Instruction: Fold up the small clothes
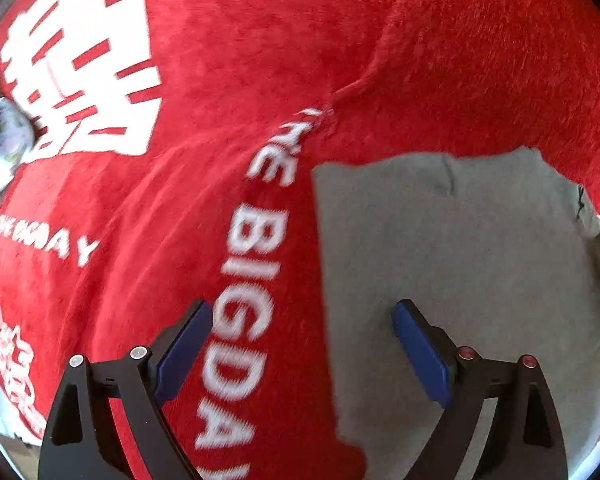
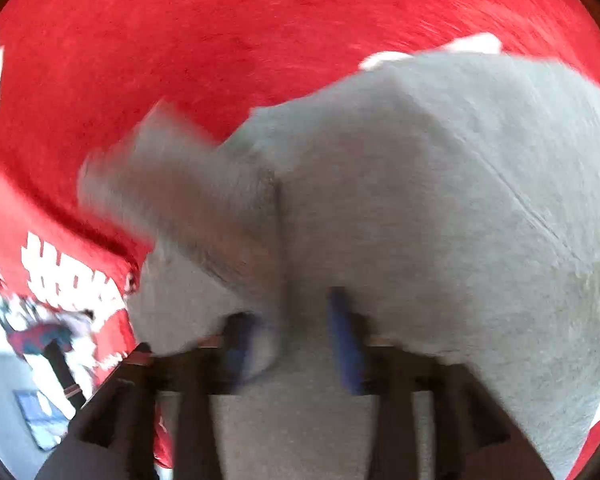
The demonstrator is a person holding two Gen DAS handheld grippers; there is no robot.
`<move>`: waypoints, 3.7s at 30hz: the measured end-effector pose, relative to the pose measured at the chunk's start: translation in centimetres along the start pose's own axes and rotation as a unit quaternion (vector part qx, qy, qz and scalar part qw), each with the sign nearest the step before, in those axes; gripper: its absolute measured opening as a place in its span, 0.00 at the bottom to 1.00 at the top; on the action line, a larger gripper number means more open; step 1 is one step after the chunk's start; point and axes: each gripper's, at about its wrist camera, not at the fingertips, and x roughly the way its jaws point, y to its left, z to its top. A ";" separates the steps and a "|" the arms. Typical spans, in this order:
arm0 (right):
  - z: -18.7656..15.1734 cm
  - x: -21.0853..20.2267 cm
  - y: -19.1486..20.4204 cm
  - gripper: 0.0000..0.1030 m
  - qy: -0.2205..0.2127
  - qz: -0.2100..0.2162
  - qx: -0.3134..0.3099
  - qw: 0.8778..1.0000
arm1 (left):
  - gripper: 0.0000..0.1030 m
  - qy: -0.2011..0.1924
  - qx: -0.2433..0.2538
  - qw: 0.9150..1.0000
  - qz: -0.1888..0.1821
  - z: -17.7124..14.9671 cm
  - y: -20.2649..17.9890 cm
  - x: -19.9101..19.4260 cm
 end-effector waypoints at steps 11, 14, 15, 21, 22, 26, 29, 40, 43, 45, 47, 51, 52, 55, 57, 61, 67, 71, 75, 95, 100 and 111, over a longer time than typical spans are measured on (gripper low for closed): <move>2.3 -2.3 -1.9 0.08 -0.011 -0.029 0.035 0.999 | 0.09 -0.011 -0.001 0.997 -0.071 3.1 -0.7 -0.6; 1.2 -0.9 -3.9 0.08 0.002 -0.065 0.043 0.997 | 0.10 -0.003 0.009 0.998 -0.059 2.9 -0.3 0.3; 1.0 -1.0 -4.4 0.08 0.000 -0.058 0.048 0.997 | 0.10 -0.002 0.005 0.998 -0.062 2.9 -0.1 0.3; 0.8 -2.3 -4.0 0.08 0.002 -0.092 0.023 0.995 | 0.10 -0.014 -0.011 1.000 -0.008 3.1 1.7 -1.8; 0.7 -2.6 -4.2 0.09 0.004 -0.100 0.025 0.995 | 0.10 -0.012 -0.013 1.000 -0.012 2.9 2.0 -2.3; 0.5 -4.0 -5.5 0.10 0.014 -0.092 0.042 0.995 | 0.10 -0.007 0.003 1.000 -0.027 1.7 1.9 -4.8; 0.1 -5.1 -6.3 0.10 0.016 -0.088 0.043 0.995 | 0.10 -0.006 0.002 1.000 -0.026 0.8 0.6 -6.0; -0.6 -8.5 -9.5 0.56 0.011 -0.059 0.055 0.997 | 1.00 -0.015 0.026 1.000 -0.008 -2.8 -7.7 -7.6; -0.6 -9.7 -11.2 0.62 0.005 -0.060 0.064 0.996 | 1.00 0.006 0.031 0.999 -0.012 -2.8 -10.1 -7.0; -0.5 -10.6 -12.4 0.64 -0.002 -0.062 0.070 0.996 | 1.00 0.015 0.035 0.999 -0.014 -2.8 -12.0 -6.6; -0.3 -11.7 -14.1 0.64 -0.010 -0.065 0.082 0.994 | 1.00 0.019 0.049 0.999 -0.011 -2.8 -14.2 -6.2; 0.0 -14.0 -18.3 0.64 -0.030 -0.062 0.125 0.990 | 1.00 0.029 0.081 0.996 -0.033 -3.0 -18.3 -5.8; 0.1 -14.5 -19.5 0.65 -0.035 -0.060 0.142 0.987 | 1.00 0.029 0.090 0.995 -0.037 -3.2 -19.4 -5.9; 0.0 -15.8 -23.3 0.65 -0.051 -0.056 0.194 0.978 | 1.00 0.031 0.115 0.992 -0.046 -3.7 -22.4 -6.0; 0.0 -16.5 -25.4 0.65 -0.061 -0.053 0.224 0.971 | 1.00 0.033 0.128 0.990 -0.051 -4.0 -24.1 -6.1; 0.0 -17.9 -29.7 0.65 -0.089 -0.030 0.283 0.955 | 1.00 0.036 0.151 0.986 -0.060 -4.7 -27.7 -6.1; 1.4 -18.9 -33.3 0.66 -0.129 0.052 0.338 0.931 | 1.00 0.037 0.178 0.981 -0.070 -5.4 -31.5 -6.3; 3.2 -19.3 -33.0 0.67 -0.157 0.072 0.329 0.928 | 1.00 0.041 0.184 0.979 -0.074 -5.7 -33.5 -6.1; 4.4 -19.1 -33.0 0.68 -0.167 0.096 0.338 0.921 | 1.00 0.045 0.188 0.978 -0.077 -5.8 -34.0 -5.6; 10.7 -12.2 -10.4 0.06 -0.091 0.167 0.063 0.980 | 1.00 0.031 0.094 0.993 -0.069 -4.6 -22.5 -5.8; 8.7 -5.7 1.8 0.06 -0.017 0.143 -0.107 0.984 | 1.00 0.017 0.055 0.997 -0.055 -4.3 -17.6 -6.1; 0.0 7.4 7.8 0.10 0.135 0.010 -0.222 0.966 | 1.00 0.006 -0.029 0.999 -0.041 -4.3 -8.3 -5.3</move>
